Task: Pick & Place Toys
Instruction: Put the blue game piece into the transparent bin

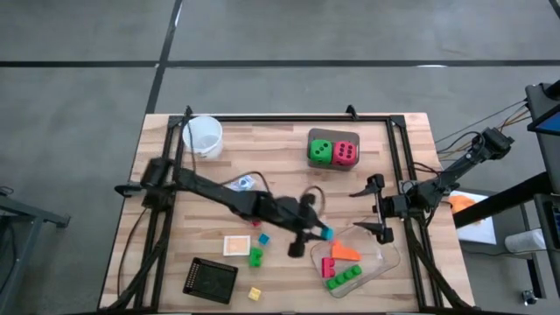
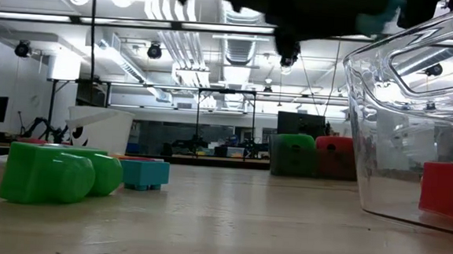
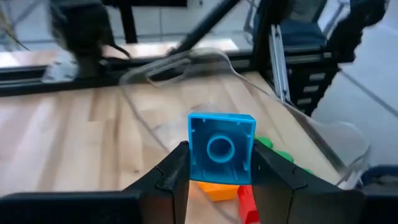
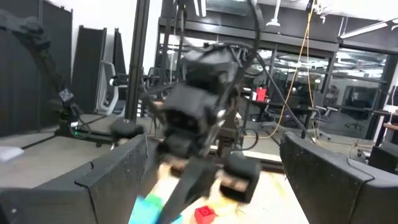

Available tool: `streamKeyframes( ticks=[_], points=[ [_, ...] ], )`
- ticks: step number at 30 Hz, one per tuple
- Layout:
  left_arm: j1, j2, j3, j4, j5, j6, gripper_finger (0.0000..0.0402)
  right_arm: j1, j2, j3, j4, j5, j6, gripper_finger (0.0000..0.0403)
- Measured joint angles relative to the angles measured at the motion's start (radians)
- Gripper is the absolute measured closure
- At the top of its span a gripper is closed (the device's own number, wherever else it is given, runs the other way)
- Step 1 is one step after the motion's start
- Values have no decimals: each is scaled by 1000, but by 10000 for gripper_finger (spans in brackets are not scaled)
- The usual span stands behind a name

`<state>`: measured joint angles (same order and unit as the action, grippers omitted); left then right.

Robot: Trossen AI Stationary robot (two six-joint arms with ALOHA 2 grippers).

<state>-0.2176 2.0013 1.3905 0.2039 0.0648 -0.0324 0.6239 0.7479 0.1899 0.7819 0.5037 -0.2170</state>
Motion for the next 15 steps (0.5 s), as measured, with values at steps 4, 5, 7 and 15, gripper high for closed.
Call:
streamKeyframes(
  ticks=[4,5,7,15],
  points=[
    [-7,108,172,-134,29,23,275,0,-5,0,1,1,0,46],
    [-7,133,204,-162,42,29,275,0,-6,0,-2,1,0,46],
    [-7,178,257,-201,64,33,275,0,-9,0,-13,2,0,46],
    [-4,243,291,-230,97,35,275,0,-8,0,-20,4,0,46]
  ],
)
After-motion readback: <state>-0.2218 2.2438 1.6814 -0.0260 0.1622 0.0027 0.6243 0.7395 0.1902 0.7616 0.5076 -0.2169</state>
